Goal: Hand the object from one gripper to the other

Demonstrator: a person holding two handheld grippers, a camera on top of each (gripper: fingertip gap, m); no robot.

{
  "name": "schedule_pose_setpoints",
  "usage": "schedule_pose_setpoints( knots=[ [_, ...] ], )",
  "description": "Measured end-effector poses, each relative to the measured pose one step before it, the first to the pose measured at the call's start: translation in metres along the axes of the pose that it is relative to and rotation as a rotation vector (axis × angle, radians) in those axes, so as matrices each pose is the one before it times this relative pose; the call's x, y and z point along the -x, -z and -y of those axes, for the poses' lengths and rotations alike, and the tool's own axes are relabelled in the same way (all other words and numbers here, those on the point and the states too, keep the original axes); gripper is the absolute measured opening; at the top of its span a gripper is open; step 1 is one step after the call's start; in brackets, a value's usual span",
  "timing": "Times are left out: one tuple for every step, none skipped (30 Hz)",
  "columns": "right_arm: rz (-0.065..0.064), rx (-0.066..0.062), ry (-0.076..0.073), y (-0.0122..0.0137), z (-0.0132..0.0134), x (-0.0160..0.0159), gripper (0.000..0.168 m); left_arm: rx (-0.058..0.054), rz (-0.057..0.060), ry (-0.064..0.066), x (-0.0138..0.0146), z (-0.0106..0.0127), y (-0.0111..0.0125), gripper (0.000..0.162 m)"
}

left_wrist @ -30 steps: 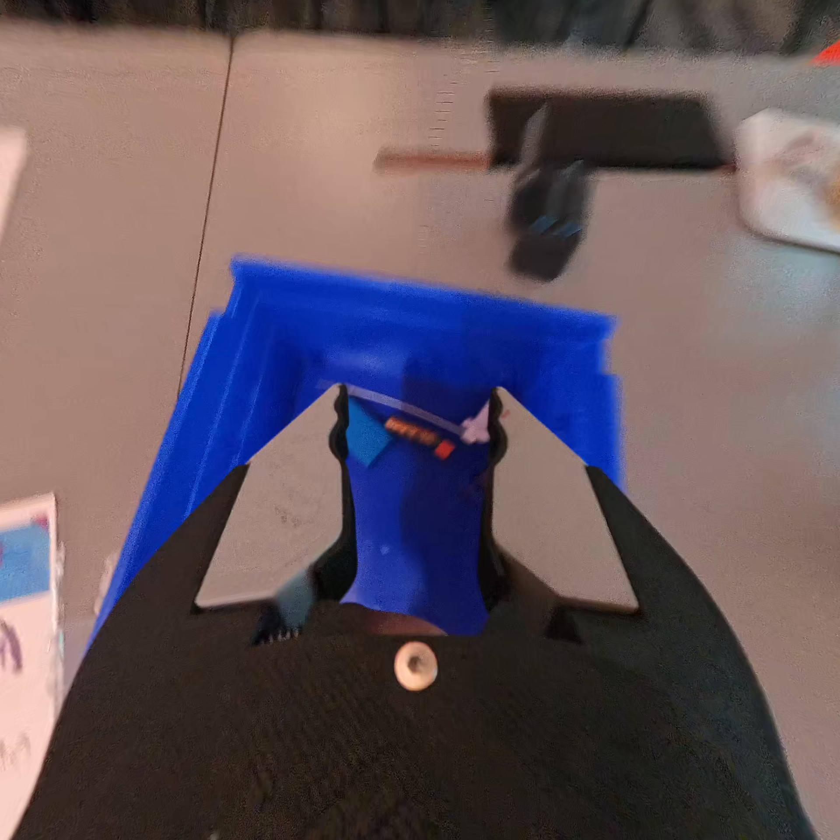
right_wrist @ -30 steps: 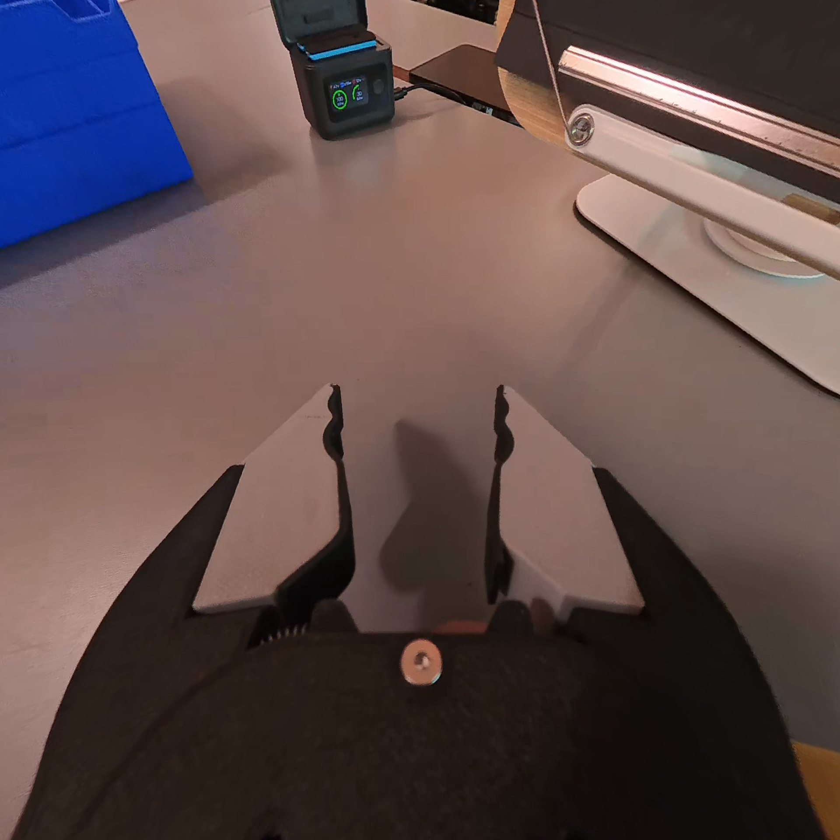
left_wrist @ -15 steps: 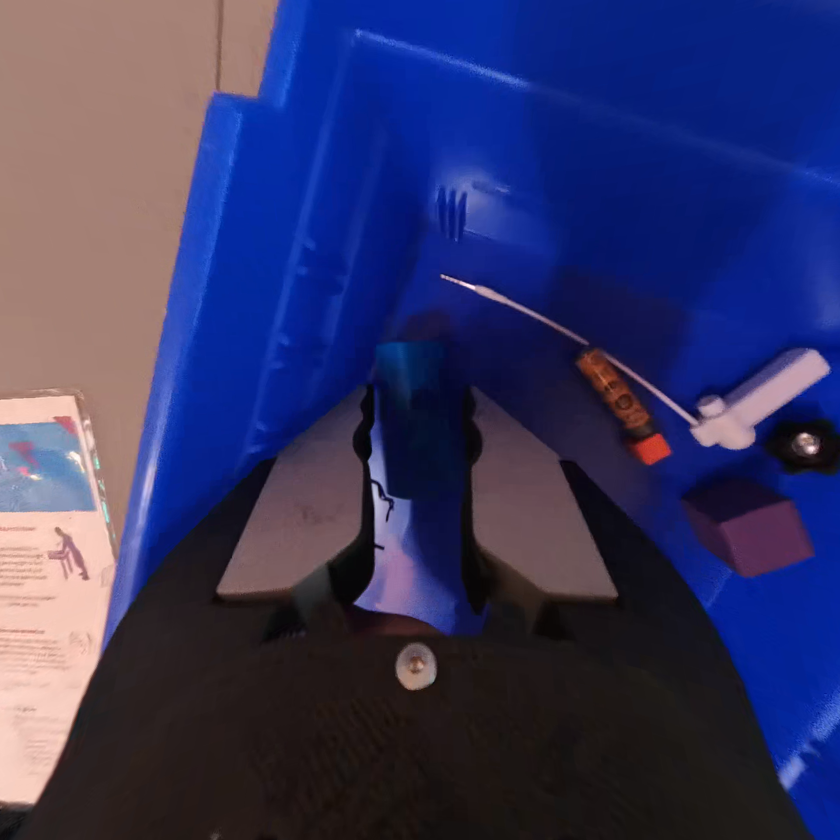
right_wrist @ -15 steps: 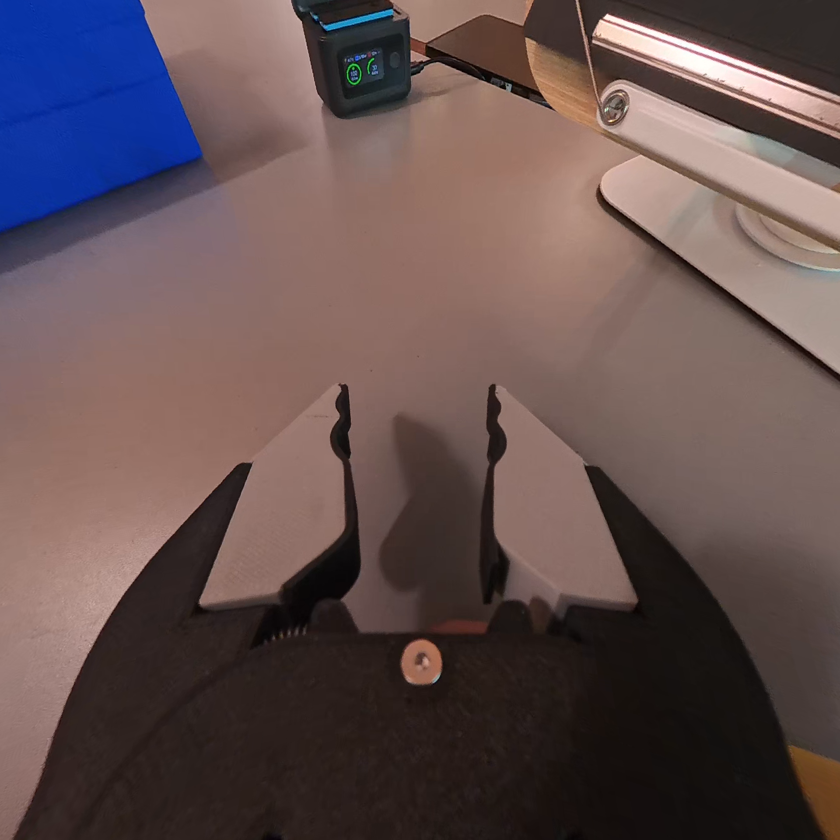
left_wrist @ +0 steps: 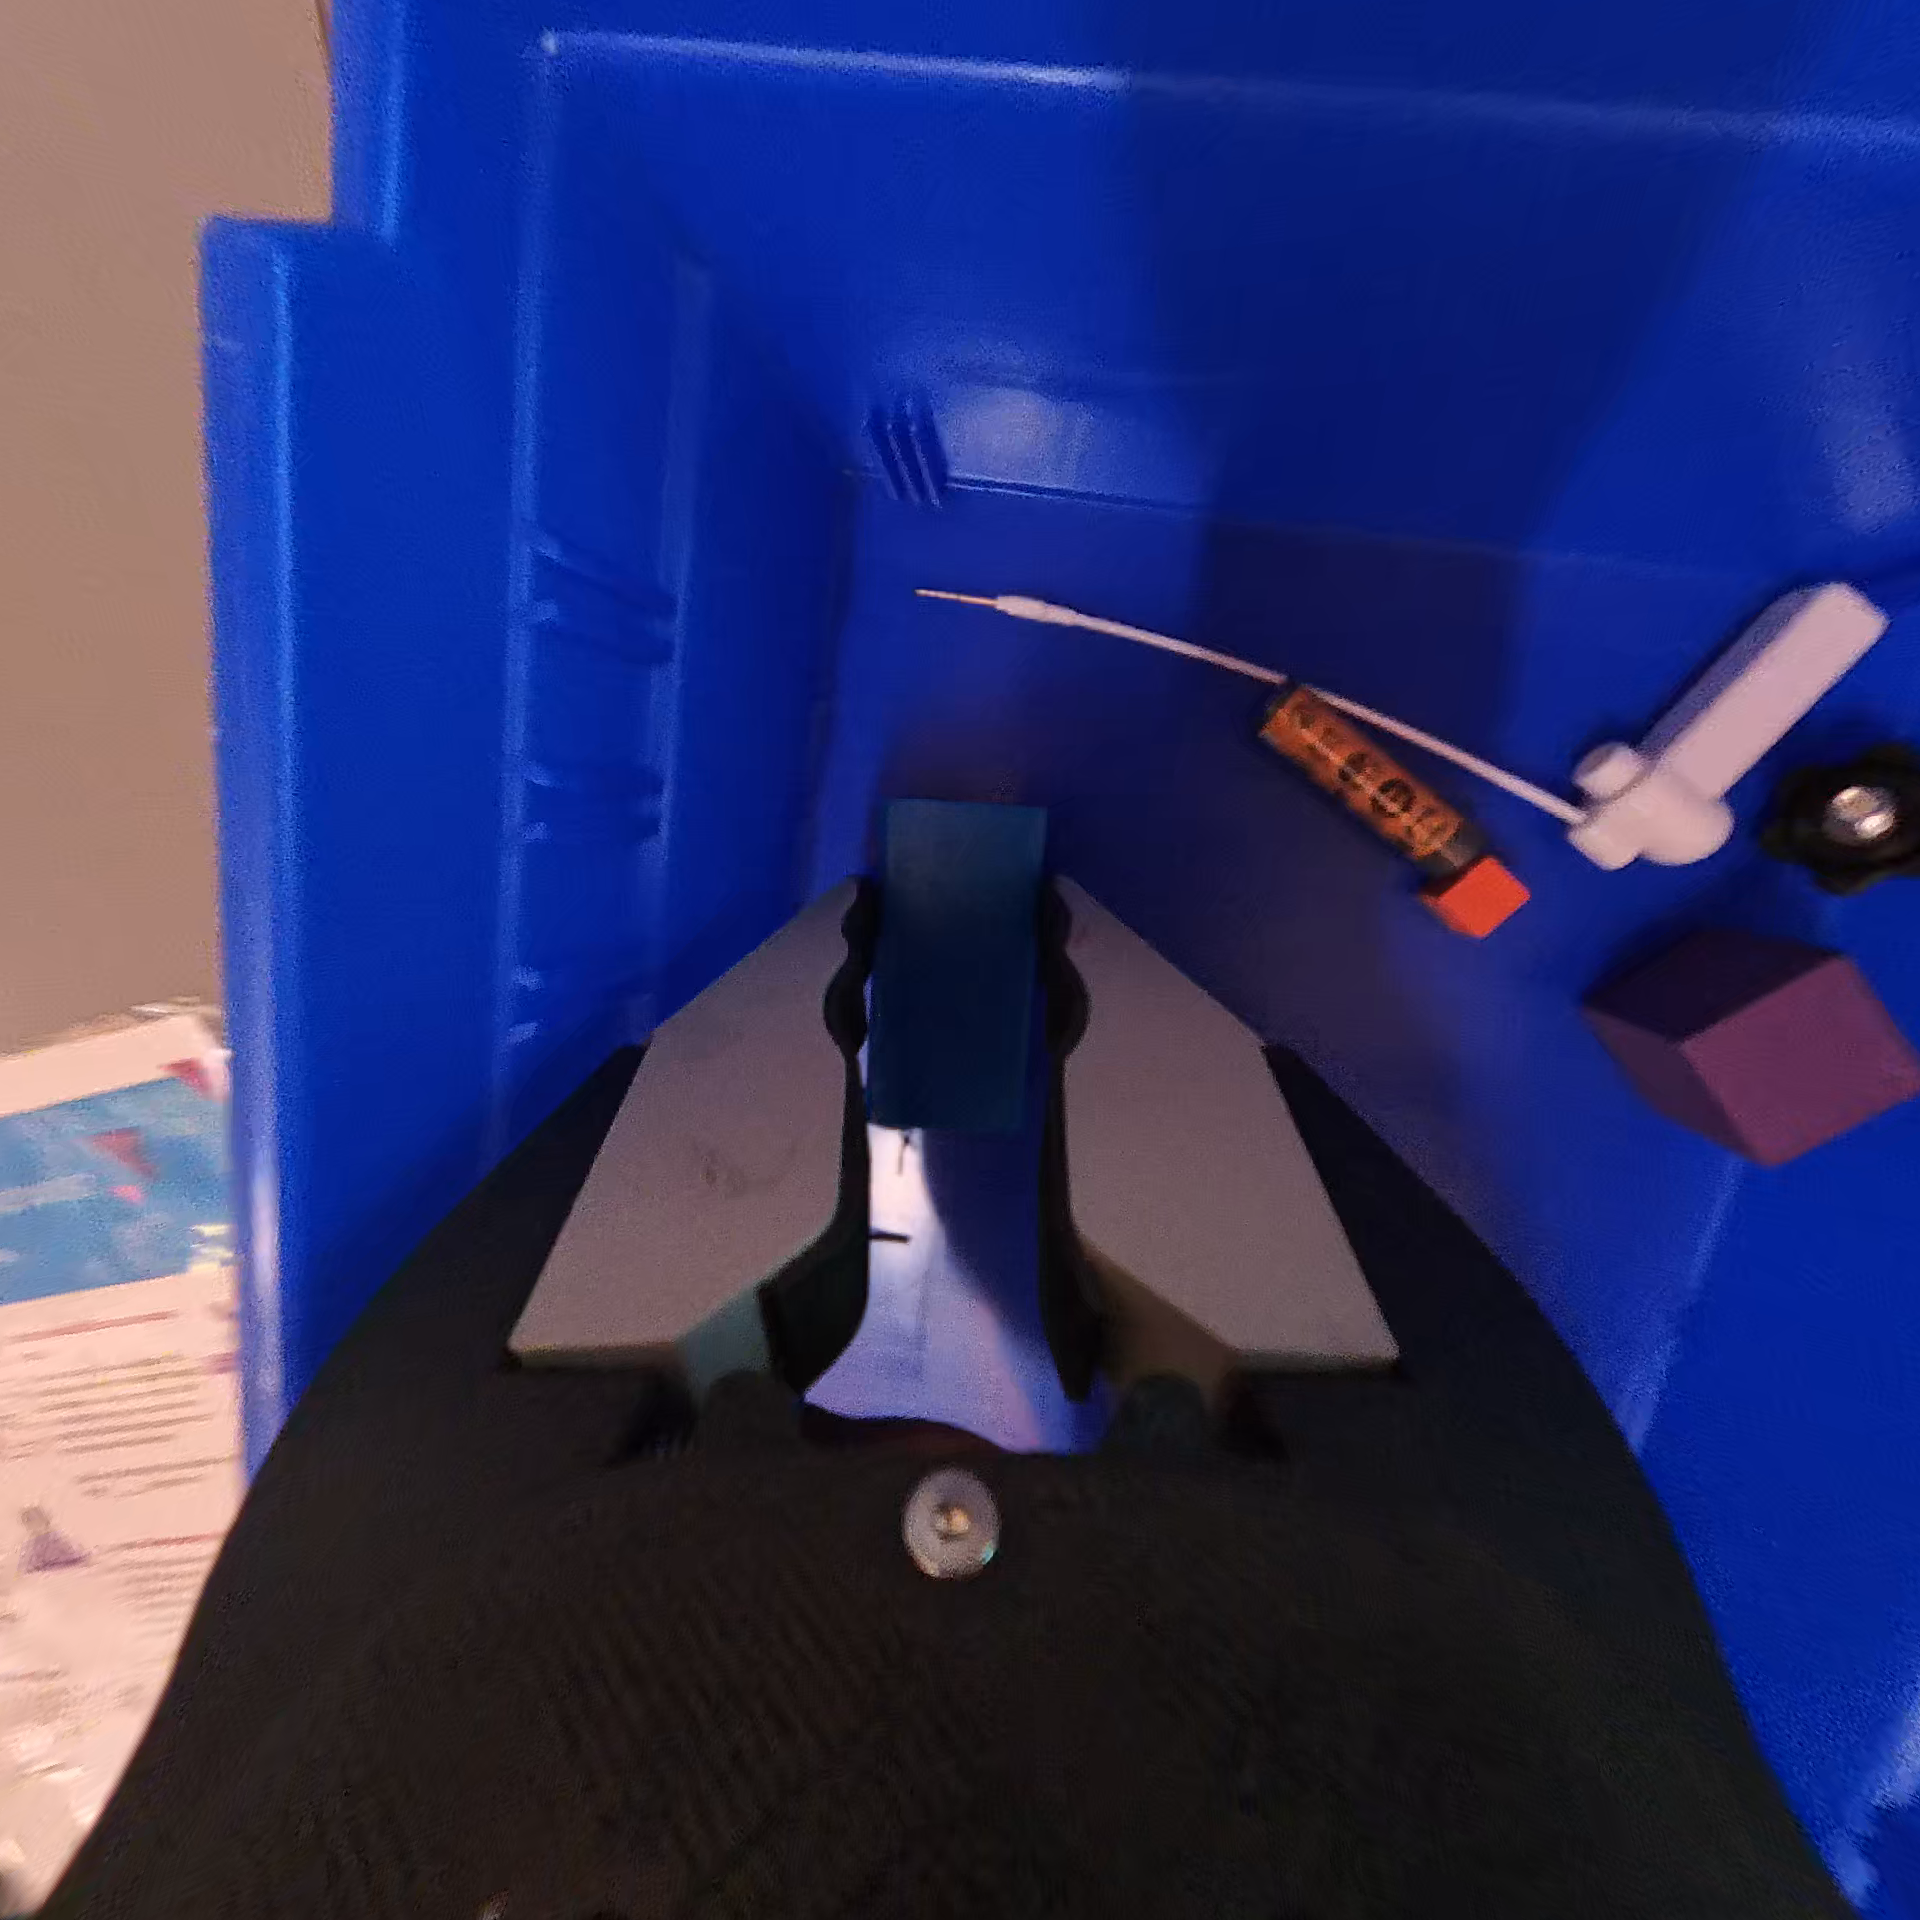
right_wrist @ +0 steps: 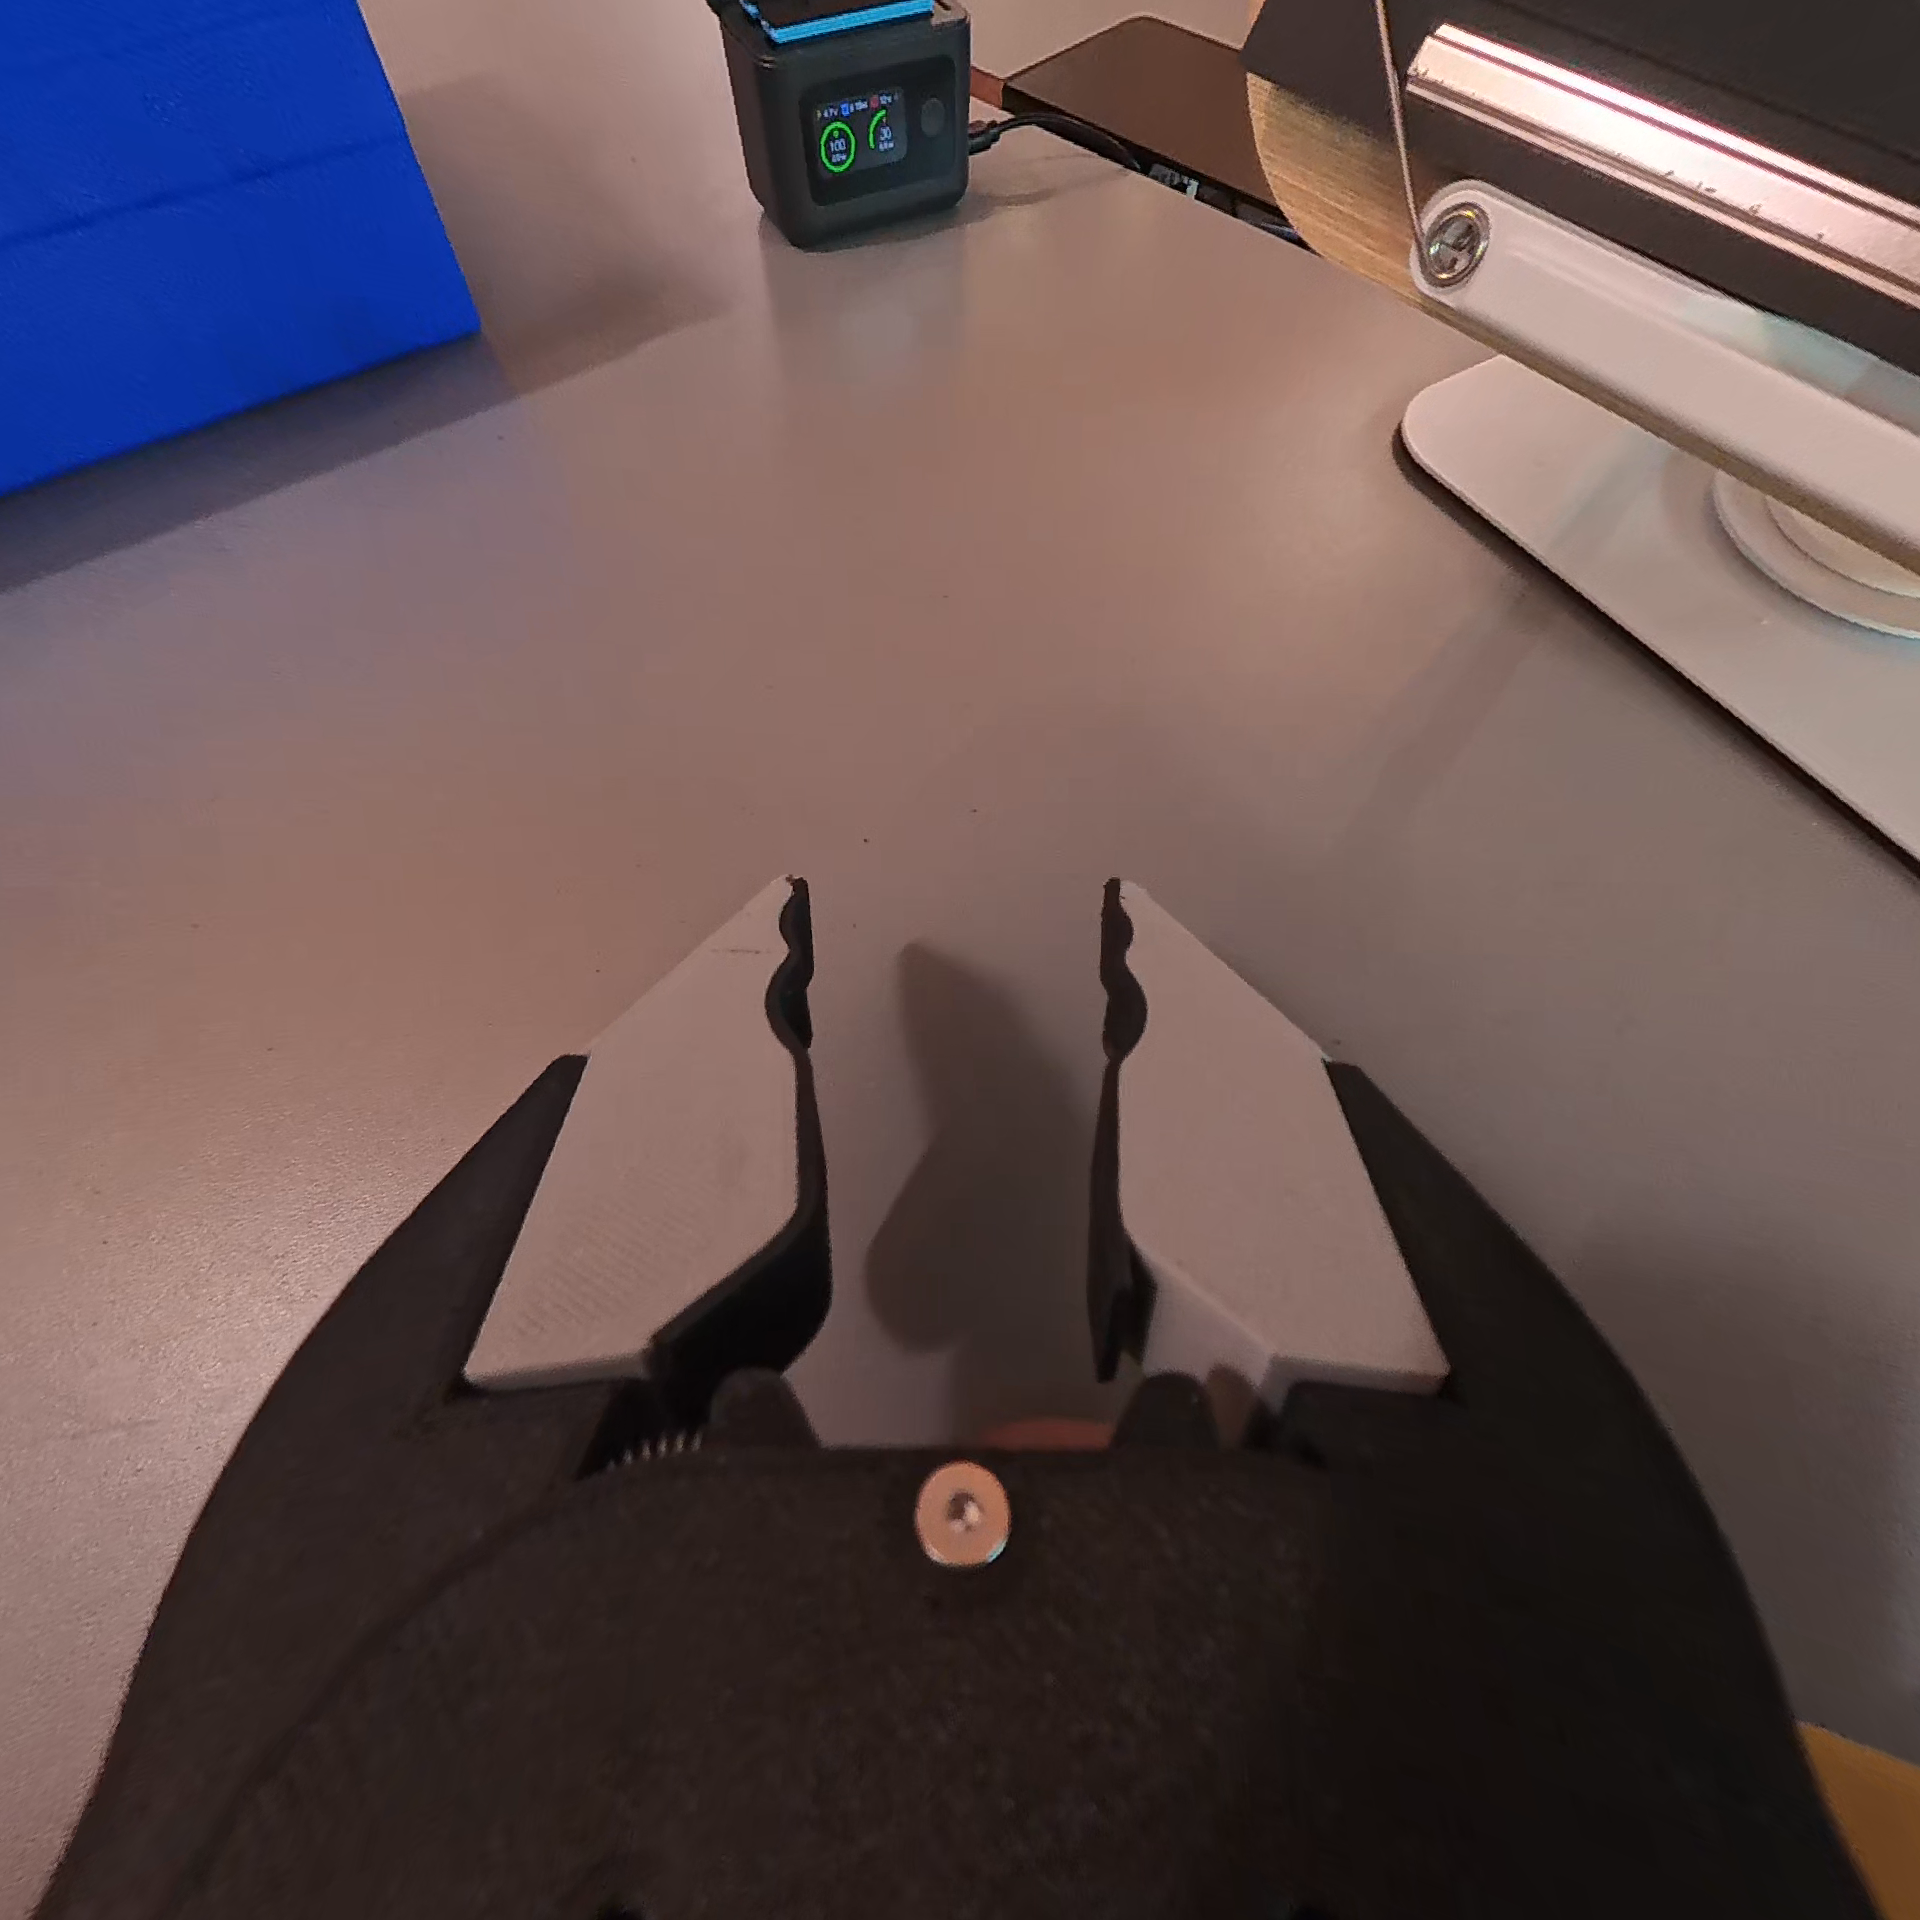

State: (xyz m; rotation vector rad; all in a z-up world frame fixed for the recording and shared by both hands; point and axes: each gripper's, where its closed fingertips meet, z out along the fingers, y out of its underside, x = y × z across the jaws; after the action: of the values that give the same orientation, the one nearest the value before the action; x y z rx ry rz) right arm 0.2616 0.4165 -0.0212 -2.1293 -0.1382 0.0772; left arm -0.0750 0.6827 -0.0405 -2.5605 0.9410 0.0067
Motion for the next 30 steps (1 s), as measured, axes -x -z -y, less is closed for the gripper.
schedule_pose_setpoints(
  knots=[
    [0.0016, 0.0005, 0.0020, -0.00002, -0.00004, 0.00058, 0.053, -0.0202, 0.0362, -0.0412, 0.00299, 0.00307, 0.00430, 0.030],
    [0.0016, 0.0015, 0.0022, -0.00017, -0.00015, 0.00054, 0.052, -0.0379, 0.0270, -0.0320, 0.00159, 0.00700, 0.00677, 0.030],
    [0.0008, 0.0016, 0.0025, -0.00016, -0.00017, 0.00040, 0.052, -0.0449, 0.0192, -0.0188, 0.00073, 0.00983, 0.00896, 0.030],
    [0.0004, 0.0015, 0.0025, -0.00017, -0.00015, 0.00034, 0.052, -0.0573, 0.0156, -0.0135, 0.00023, 0.01348, 0.01109, 0.029],
    [0.0003, 0.0011, 0.0021, -0.00014, -0.00002, 0.00027, 0.051, -0.0748, 0.0071, -0.0175, -0.00187, 0.01820, 0.01341, 0.029],
    [0.0005, 0.0003, 0.0019, -0.00003, -0.00001, 0.00034, 0.051, -0.0931, -0.0056, -0.0212, -0.00502, 0.02275, 0.01564, 0.029],
    [0.0016, -0.0007, 0.0020, 0.00000, 0.00007, 0.00039, 0.051, -0.0994, -0.0114, -0.0107, -0.00732, 0.02598, 0.01704, 0.029],
    [0.0047, -0.0023, 0.0023, 0.00015, 0.00037, 0.00092, 0.051, -0.1029, -0.0321, 0.0004, -0.01236, 0.02842, 0.01695, 0.029],
    [0.0096, -0.0056, 0.0035, 0.00022, 0.00100, 0.00176, 0.051, -0.1012, -0.0639, 0.0035, -0.02008, 0.02918, 0.01529, 0.029],
    [0.0130, -0.0086, 0.0052, 0.00038, 0.00131, 0.00238, 0.050, -0.0863, -0.0857, 0.0069, -0.02620, 0.02692, 0.01179, 0.029],
    [0.0149, -0.0090, 0.0071, 0.00035, 0.00149, 0.00283, 0.050, -0.0694, -0.1018, 0.0110, -0.03142, 0.02260, 0.00704, 0.029],
    [0.0170, -0.0102, 0.0092, 0.00027, 0.00166, 0.00340, 0.051, -0.0636, -0.1075, 0.0156, -0.03411, 0.01853, 0.00171, 0.029],
    [0.0158, -0.0135, 0.0111, 0.00061, 0.00215, 0.00354, 0.052, -0.0578, -0.1130, 0.0165, -0.03592, 0.01304, -0.00373, 0.029],
    [0.0100, -0.0158, 0.0128, 0.00084, 0.00239, 0.00294, 0.053, -0.0402, -0.1110, 0.0148, -0.03497, 0.00611, -0.00899, 0.029],
    [0.0054, -0.0161, 0.0140, 0.00097, 0.00239, 0.00227, 0.053, -0.0215, -0.0964, 0.0174, -0.03064, -0.00053, -0.01353, 0.029],
    [0.0030, -0.0165, 0.0122, 0.00107, 0.00232, 0.00161, 0.054, -0.0134, -0.0727, 0.0237, -0.02373, -0.00497, -0.01582, 0.029],
    [0.0028, -0.0171, 0.0085, 0.00130, 0.00242, 0.00119, 0.054, -0.0172, -0.0577, 0.0263, -0.01783, -0.00741, -0.01646, 0.029],
    [0.0014, -0.0180, 0.0034, 0.00153, 0.00231, 0.00032, 0.055, -0.0159, -0.0559, 0.0233, -0.01342, -0.00985, -0.01601, 0.029],
    [-0.0003, -0.0182, -0.0034, 0.00159, 0.00231, -0.00055, 0.055, -0.0143, -0.0446, 0.0133, -0.00774, -0.01172, -0.01468, 0.029],
    [0.0024, -0.0183, -0.0093, 0.00165, 0.00219, -0.00097, 0.056, -0.0104, -0.0212, 0.0092, -0.00088, -0.01306, -0.01277, 0.029],
    [0.0025, -0.0196, -0.0126, 0.00171, 0.00248, -0.00153, 0.056, -0.0124, -0.0200, 0.0187, 0.00182, -0.01286, -0.01054, 0.029],
    [-0.0059, -0.0203, -0.0137, 0.00175, 0.00253, -0.00310, 0.057, -0.0233, -0.0318, 0.0324, 0.00181, -0.01068, -0.00782, 0.029],
    [-0.0133, -0.0191, -0.0111, 0.00163, 0.00253, -0.00430, 0.058, -0.0279, -0.0288, 0.0487, 0.00328, -0.00880, -0.00530, 0.029],
    [-0.0134, -0.0168, -0.0057, 0.00135, 0.00233, -0.00400, 0.058, -0.0241, -0.0260, 0.0521, 0.00424, -0.00807, -0.00346, 0.029],
    [-0.0101, -0.0145, -0.0003, 0.00073, 0.00210, -0.00308, 0.059, -0.0227, -0.0369, 0.0328, 0.00272, -0.00712, -0.00190, 0.029],
    [-0.0054, -0.0125, 0.0042, 0.00007, 0.00188, -0.00168, 0.059, -0.0200, -0.0337, 0.0152, 0.00244, -0.00623, -0.00058, 0.029],
    [-0.0010, -0.0095, 0.0084, -0.00083, 0.00160, -0.00058, 0.059, 0.0138, -0.0061, 0.0317, 0.00462, -0.00502, -0.00157, 0.029],
    [0.0004, -0.0089, 0.0128, -0.00161, 0.00187, 0.00014, 0.059, 0.0296, -0.0220, 0.0094, -0.00068, -0.00100, -0.00130, 0.029],
    [0.0002, -0.0115, 0.0170, -0.00221, 0.00259, 0.00062, 0.060, -0.0122, -0.0029, -0.0273, -0.00067, 0.00609, 0.00135, 0.029],
    [0.0023, -0.0129, 0.0196, -0.00265, 0.00281, 0.00128, 0.061, -0.0450, 0.0091, -0.0132, 0.00046, 0.00996, 0.00312, 0.029]
  ],
)
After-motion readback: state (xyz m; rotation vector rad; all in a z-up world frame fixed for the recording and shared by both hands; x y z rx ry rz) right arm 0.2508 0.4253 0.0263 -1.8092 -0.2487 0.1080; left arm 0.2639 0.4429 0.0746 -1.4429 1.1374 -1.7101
